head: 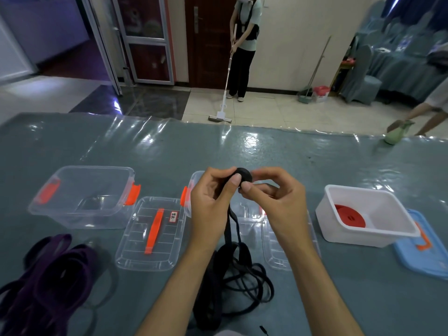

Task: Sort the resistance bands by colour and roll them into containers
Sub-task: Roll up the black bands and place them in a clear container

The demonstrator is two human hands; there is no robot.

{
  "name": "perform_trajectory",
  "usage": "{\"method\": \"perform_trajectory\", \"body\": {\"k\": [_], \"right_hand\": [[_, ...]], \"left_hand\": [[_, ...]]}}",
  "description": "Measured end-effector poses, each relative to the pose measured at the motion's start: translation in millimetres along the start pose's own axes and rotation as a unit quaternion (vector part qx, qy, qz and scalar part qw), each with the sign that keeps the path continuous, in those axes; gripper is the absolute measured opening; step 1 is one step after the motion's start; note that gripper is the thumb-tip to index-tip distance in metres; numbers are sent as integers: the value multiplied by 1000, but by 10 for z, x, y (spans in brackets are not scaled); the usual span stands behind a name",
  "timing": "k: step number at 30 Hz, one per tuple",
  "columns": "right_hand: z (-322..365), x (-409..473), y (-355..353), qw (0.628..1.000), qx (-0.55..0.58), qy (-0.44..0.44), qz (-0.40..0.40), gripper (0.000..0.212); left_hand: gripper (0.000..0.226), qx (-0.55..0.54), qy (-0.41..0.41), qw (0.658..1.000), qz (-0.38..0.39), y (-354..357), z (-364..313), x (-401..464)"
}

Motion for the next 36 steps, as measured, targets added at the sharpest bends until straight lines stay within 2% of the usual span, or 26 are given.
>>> {"method": "perform_trajectory", "body": {"k": [2,9,13,15,17,21,24,27,31,36], "right_hand": [[-9,-7,35,1000,-5,1,8,23],[-26,-45,69,999,42,8,-18,12],[19,-16,53,999,-26,-17,-25,11],[31,-11,63,1000,-12,-16,-21,12],[24,-23,72,1000,23,-6,-18,14],[-10,-49,69,996,82,15,-18,8],[-20,-39,49,997,77,27,-11,13],[13,-11,-16,1000,0,6,-22,15],[38,-40,10,998,44,-16,-39,14],[0,-69,30,995,87,5,-41,11]], "left_hand": [[10,0,1,1000,-13,10,16,-4],[16,40,31,999,15,-4,9,35],[18,6,11,998,-58,-35,-10,-25],[13,-9,9,997,-75,-31,4,-45],[10,-15,4,998,-55,-27,34,-34],[22,7,1,1000,30,-16,24,-4],[24,35,30,997,54,-43,-4,24],[25,53,38,996,59,-60,-48,22],[22,20,31,999,2,-34,-100,-15],[20,29,30,997,68,-55,-129,108]]}}
Point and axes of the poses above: each hand's wrist, its own x-axis towards the middle knuckle, its own y-axis out of the palm, z = x × y, the point moved 4 cm from there along x, towards the middle knuckle, and after that the axes turned 2 degrees about y, right-handed, at the moved point
